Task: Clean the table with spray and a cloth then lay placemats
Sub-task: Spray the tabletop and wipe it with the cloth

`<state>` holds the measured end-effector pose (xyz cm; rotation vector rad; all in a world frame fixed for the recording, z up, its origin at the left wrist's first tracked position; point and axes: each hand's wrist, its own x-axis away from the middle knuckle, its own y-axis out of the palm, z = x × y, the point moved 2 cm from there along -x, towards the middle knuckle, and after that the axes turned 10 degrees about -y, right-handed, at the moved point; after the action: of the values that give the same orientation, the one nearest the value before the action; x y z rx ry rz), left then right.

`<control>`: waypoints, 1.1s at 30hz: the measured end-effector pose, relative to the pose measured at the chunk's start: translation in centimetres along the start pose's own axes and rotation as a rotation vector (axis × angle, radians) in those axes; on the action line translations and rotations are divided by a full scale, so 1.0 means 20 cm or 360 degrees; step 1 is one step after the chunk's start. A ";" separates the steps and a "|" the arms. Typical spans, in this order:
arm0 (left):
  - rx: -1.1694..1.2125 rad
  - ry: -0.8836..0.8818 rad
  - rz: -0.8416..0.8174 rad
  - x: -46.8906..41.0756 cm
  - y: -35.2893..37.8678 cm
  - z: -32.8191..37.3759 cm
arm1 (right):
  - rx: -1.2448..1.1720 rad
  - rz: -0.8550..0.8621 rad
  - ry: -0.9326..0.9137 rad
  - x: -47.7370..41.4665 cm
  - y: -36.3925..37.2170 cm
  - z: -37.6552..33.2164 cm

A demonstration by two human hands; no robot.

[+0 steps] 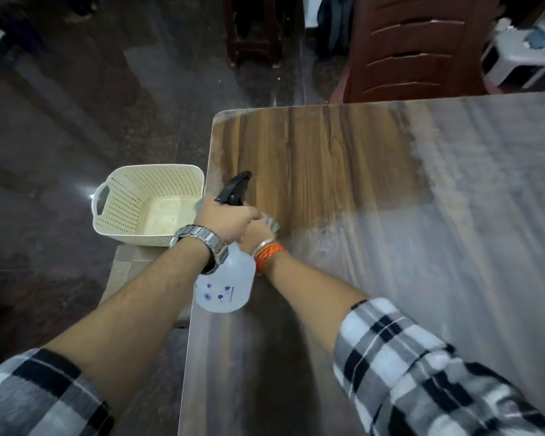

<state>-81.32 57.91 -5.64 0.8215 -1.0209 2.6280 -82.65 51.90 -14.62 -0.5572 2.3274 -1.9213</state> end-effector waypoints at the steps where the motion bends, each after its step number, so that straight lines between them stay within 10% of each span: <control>1: -0.0036 -0.0017 0.0005 0.01 -0.01 -0.02 | -0.0004 -0.0037 -0.0101 0.02 0.01 -0.06; 5: -0.0031 -0.0016 -0.0031 0.05 -0.03 -0.10 | -0.0010 0.0466 0.0023 0.13 0.05 0.14; 12: 0.0150 -0.0031 -0.0228 0.16 -0.08 -0.26 | -0.0308 0.0866 0.1695 0.67 0.16 0.75; 16: -0.0004 -0.0014 -0.0232 0.24 -0.07 -0.36 | -0.0326 0.0824 0.1559 0.62 0.17 0.52; 21: 0.0028 -0.0136 -0.0109 0.26 -0.11 -0.48 | -0.0490 0.0680 0.0702 0.66 0.19 0.12; 28: 0.0068 0.0038 -0.0375 0.34 -0.13 -0.48 | -0.1014 0.1255 0.0976 0.88 0.18 -0.09; 33: 0.0192 -0.0028 -0.0405 0.40 -0.08 -0.52 | -0.0688 0.1026 0.1106 0.96 0.14 -0.02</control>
<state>-91.74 65.92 -6.49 0.9342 -0.7134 2.4862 -101.23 46.62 -13.85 0.9060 2.8010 -1.4268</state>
